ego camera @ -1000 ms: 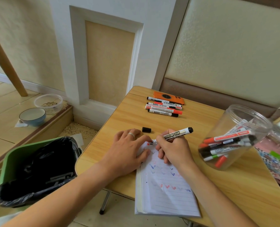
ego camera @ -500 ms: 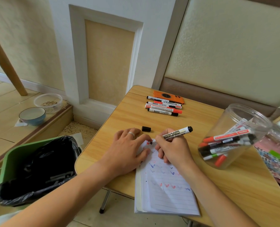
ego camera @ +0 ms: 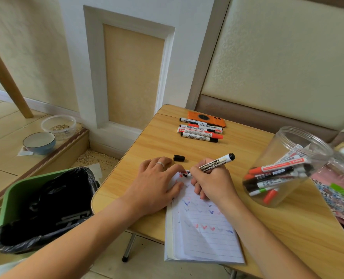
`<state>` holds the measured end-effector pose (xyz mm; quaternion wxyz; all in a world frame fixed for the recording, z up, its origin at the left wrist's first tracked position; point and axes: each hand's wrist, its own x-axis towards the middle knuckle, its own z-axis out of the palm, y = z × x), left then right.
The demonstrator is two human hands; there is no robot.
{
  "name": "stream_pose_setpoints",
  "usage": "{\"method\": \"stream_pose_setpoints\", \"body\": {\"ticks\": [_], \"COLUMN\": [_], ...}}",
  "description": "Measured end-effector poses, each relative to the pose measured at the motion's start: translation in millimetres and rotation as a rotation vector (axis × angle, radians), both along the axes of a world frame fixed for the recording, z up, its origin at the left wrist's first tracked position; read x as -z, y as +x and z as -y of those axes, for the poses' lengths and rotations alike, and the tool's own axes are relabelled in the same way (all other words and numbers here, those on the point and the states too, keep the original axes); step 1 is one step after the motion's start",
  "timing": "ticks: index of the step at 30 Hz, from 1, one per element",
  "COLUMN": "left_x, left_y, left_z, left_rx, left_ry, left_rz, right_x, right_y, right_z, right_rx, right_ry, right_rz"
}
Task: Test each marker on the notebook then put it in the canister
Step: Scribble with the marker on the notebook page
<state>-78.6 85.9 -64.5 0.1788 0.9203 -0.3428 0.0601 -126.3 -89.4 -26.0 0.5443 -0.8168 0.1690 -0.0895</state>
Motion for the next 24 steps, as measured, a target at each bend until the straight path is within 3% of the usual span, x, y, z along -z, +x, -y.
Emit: {"method": "stream_pose_setpoints", "body": {"ticks": [16, 24], "left_x": [-3.6, -8.6], "left_y": [5.2, 18.8], "left_z": [-0.1, 17.3], "left_rx": [-0.029, -0.187], "left_ry": [-0.100, -0.227], "left_rz": [-0.042, -0.013], "right_x": [0.0, 3.8], "right_y": [-0.1, 0.2], "right_z": [-3.2, 1.9], "right_rx": [-0.028, 0.053], "right_ry": [0.018, 0.128], "right_rz": [-0.004, 0.056]}}
